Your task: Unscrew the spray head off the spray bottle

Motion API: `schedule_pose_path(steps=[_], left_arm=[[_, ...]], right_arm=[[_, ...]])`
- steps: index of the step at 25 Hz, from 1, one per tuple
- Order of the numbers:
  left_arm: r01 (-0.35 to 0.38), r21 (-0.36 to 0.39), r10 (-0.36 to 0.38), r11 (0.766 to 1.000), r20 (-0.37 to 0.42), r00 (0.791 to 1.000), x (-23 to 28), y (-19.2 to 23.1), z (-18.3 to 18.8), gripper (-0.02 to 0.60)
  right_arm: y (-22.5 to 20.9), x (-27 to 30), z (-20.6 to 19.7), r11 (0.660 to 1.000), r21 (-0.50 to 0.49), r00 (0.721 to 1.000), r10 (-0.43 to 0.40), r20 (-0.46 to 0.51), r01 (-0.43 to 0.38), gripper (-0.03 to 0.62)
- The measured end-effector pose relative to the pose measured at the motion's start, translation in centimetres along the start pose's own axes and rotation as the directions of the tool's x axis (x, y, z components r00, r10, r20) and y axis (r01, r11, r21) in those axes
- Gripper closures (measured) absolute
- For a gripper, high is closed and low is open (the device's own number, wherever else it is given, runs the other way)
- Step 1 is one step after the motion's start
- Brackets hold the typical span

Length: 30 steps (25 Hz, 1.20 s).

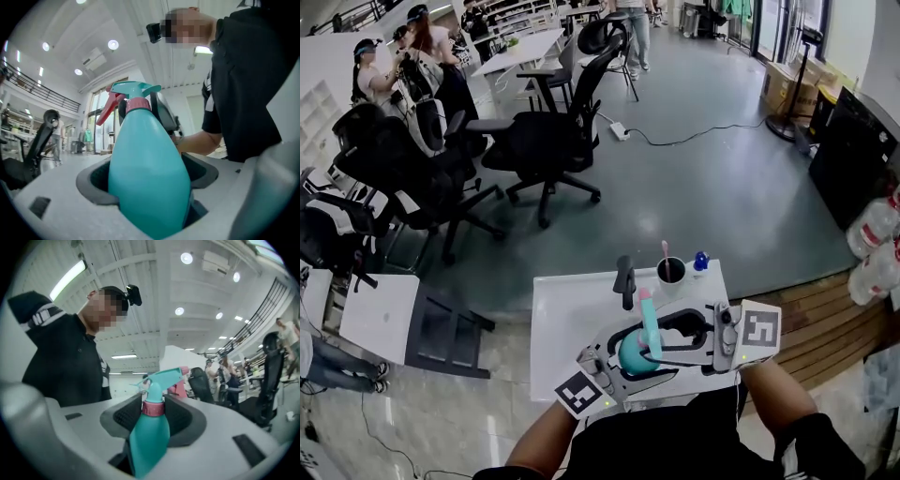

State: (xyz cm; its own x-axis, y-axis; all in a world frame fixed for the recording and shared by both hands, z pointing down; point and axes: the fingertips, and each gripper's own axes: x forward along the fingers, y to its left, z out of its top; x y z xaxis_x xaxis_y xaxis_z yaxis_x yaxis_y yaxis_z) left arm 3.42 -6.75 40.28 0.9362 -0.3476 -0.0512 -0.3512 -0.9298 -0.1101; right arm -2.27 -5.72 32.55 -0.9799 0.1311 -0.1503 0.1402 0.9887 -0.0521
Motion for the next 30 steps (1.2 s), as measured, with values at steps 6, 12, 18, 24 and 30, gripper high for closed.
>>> schedule_pose_path(steps=[6,12,18,24,30], left_arm=[[-0.442,0.104,0.454,0.891,-0.161,0.877,-2.9,7.6,-4.2,0.150],[-0.587,0.189,0.616,0.787,-0.183,0.766,-4.1,9.9,-4.8,0.150],[-0.585,0.217,0.620,0.782,-0.166,0.767,-2.9,9.0,-4.2,0.150],[-0.577,0.226,0.615,0.785,-0.165,0.771,-2.1,7.6,-4.0,0.150],[-0.561,0.203,0.593,0.803,-0.170,0.787,-1.9,7.1,-4.6,0.150]], right_arm=[[-4.8,-1.1,-1.4,0.942,-0.025,0.942,-0.335,0.012,0.335,0.358],[-5.7,-0.9,-2.6,0.879,0.017,0.879,-0.475,-0.045,0.476,0.358],[-6.1,-0.3,-2.4,0.858,0.055,0.860,-0.509,-0.042,0.511,0.384],[-5.9,-0.2,-2.7,0.843,0.037,0.843,-0.534,-0.058,0.536,0.446],[-5.4,-0.4,-2.3,0.848,0.007,0.847,-0.529,-0.056,0.530,0.461]])
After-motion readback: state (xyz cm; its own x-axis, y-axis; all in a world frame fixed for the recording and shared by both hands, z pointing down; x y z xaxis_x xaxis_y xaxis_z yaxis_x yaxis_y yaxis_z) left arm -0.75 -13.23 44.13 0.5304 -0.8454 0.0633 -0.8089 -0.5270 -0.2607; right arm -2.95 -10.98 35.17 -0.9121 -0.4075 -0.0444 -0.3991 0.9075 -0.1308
